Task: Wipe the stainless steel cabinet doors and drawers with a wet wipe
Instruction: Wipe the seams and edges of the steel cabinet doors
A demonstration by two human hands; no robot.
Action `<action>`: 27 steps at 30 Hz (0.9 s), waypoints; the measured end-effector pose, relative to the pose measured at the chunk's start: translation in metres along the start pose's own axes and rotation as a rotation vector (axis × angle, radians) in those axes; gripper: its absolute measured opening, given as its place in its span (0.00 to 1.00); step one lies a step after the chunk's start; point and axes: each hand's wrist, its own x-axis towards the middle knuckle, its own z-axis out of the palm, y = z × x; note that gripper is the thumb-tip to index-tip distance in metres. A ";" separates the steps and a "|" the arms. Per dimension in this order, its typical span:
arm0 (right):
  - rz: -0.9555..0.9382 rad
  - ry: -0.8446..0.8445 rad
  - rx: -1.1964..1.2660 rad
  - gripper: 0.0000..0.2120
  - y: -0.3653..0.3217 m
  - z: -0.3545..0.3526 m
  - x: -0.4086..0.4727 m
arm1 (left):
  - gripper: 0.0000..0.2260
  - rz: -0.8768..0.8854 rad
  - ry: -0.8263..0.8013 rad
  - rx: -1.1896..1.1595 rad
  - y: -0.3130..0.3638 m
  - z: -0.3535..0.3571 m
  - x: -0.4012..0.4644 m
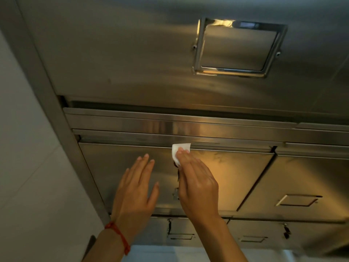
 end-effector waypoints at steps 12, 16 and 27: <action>-0.006 0.024 0.038 0.17 0.062 -0.075 -0.054 | 0.25 -0.031 0.052 0.013 0.101 0.038 -0.040; -0.018 0.057 0.038 0.16 0.088 -0.098 -0.072 | 0.24 -0.028 0.058 0.026 0.133 0.057 -0.052; 0.053 0.070 0.095 0.13 0.169 -0.108 -0.139 | 0.24 -0.080 -0.011 -0.017 0.177 0.138 -0.084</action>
